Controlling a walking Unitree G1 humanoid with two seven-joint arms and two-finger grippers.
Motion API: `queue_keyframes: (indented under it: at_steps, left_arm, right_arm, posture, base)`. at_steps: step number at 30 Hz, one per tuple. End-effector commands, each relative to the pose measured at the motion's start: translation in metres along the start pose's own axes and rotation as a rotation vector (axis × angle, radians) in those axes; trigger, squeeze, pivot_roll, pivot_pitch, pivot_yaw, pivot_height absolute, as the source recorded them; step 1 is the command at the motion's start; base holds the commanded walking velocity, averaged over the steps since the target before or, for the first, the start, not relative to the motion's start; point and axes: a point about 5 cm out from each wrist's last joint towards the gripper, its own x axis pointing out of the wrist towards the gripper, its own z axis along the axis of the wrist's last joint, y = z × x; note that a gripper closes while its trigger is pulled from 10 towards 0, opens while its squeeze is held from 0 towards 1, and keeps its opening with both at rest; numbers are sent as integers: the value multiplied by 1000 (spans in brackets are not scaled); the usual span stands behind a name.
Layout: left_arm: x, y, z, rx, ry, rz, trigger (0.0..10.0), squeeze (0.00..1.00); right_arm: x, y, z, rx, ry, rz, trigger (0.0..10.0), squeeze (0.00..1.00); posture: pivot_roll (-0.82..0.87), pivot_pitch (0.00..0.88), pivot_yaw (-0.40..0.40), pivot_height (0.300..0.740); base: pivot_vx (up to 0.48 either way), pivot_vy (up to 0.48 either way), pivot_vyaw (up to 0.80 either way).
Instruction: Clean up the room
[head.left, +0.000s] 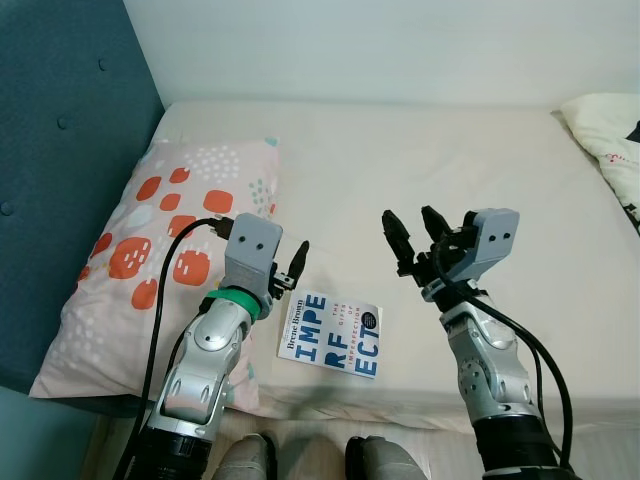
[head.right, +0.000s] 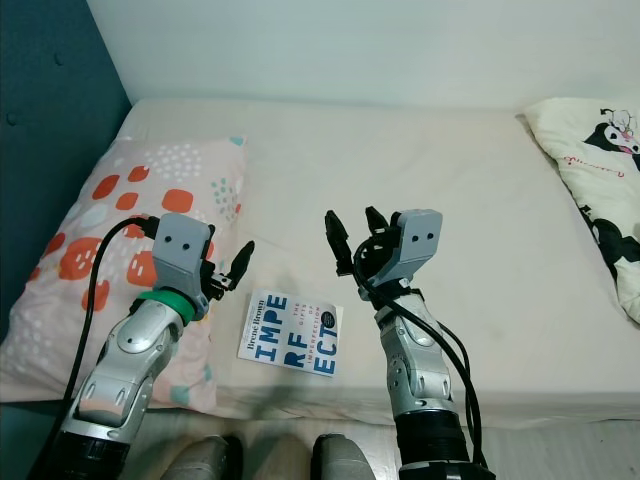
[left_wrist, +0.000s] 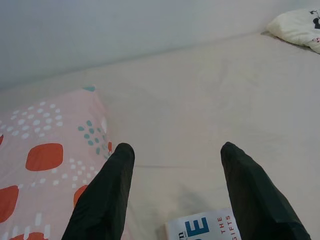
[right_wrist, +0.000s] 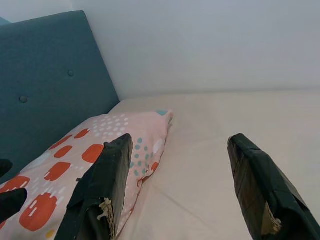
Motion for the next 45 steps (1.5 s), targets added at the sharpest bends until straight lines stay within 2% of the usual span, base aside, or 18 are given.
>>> queue_keyframes:
  at_steps: [1,18,45]
  left_arm:
    - [-1,-1,-6,0,23,-8,10000,0]
    - [-2,-1,-7,5,13,-28,10000,0]
    - [-2,-1,-7,8,11,-34,10000,0]
  right_arm:
    - [-4,-2,-6,7,26,-14,10000,0]
    - [-4,-3,-8,4,30,-18,10000,0]
    - [-6,-8,-10,12,41,-37,10000,0]
  posture:
    - [22,35,31,740]
    - [20,29,38,740]
    - [21,31,40,740]
  base:
    - [0,0,0]
    - [0,0,0]
    - [0,-307,0]
